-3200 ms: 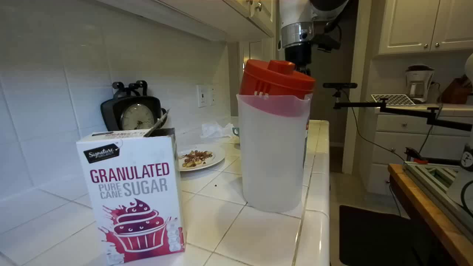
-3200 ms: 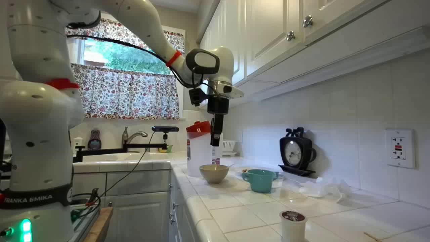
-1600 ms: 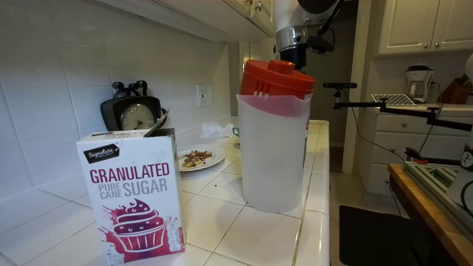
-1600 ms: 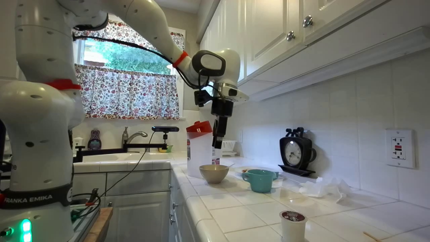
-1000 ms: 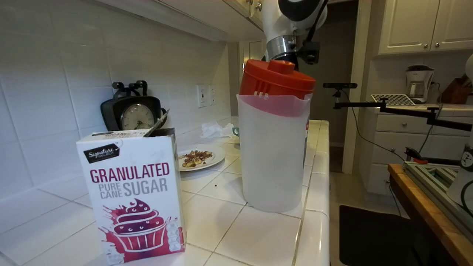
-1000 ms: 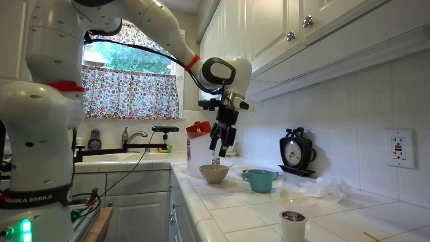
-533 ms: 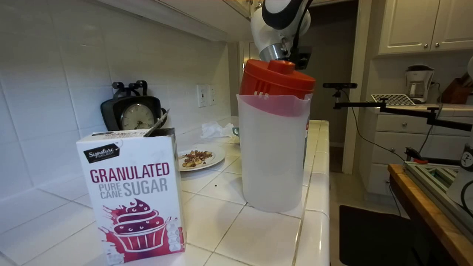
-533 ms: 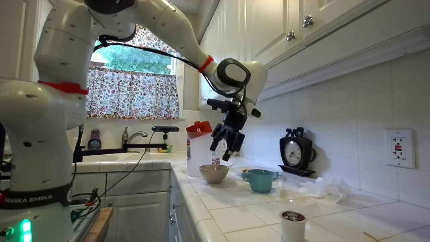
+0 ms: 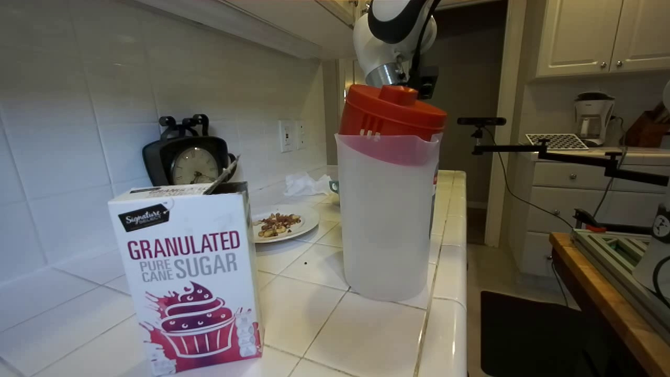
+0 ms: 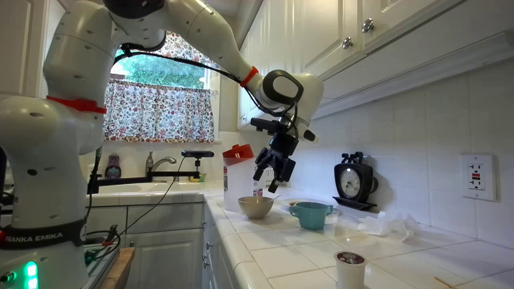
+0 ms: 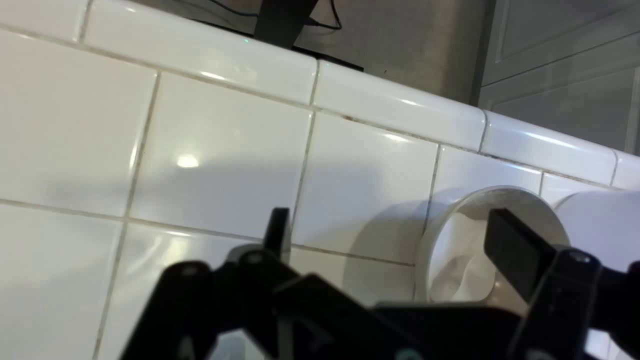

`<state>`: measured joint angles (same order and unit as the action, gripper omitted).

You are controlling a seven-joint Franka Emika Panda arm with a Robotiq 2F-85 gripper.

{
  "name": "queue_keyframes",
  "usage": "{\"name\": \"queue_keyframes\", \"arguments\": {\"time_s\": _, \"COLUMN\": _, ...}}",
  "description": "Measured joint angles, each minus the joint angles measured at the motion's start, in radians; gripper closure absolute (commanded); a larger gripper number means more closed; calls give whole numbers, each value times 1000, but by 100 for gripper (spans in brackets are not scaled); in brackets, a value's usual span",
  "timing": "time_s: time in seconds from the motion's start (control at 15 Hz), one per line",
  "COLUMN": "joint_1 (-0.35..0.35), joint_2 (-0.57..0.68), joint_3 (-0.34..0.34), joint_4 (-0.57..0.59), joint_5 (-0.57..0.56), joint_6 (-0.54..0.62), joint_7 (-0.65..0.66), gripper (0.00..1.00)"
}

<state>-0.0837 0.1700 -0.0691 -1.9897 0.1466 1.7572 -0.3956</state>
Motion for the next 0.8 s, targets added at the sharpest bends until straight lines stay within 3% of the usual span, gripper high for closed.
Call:
{"name": "queue_keyframes", "arguments": {"time_s": 0.53, "joint_1": 1, "joint_2": -10, "joint_3": 26, "joint_4": -78, "joint_5": 25, "joint_6": 194, "joint_7": -51, "gripper": 0}}
{"name": "queue_keyframes", "arguments": {"time_s": 0.8, "joint_1": 3, "joint_2": -14, "joint_3": 60, "joint_4": -145, "joint_5": 95, "joint_6": 370, "joint_7": -151, "gripper": 0}}
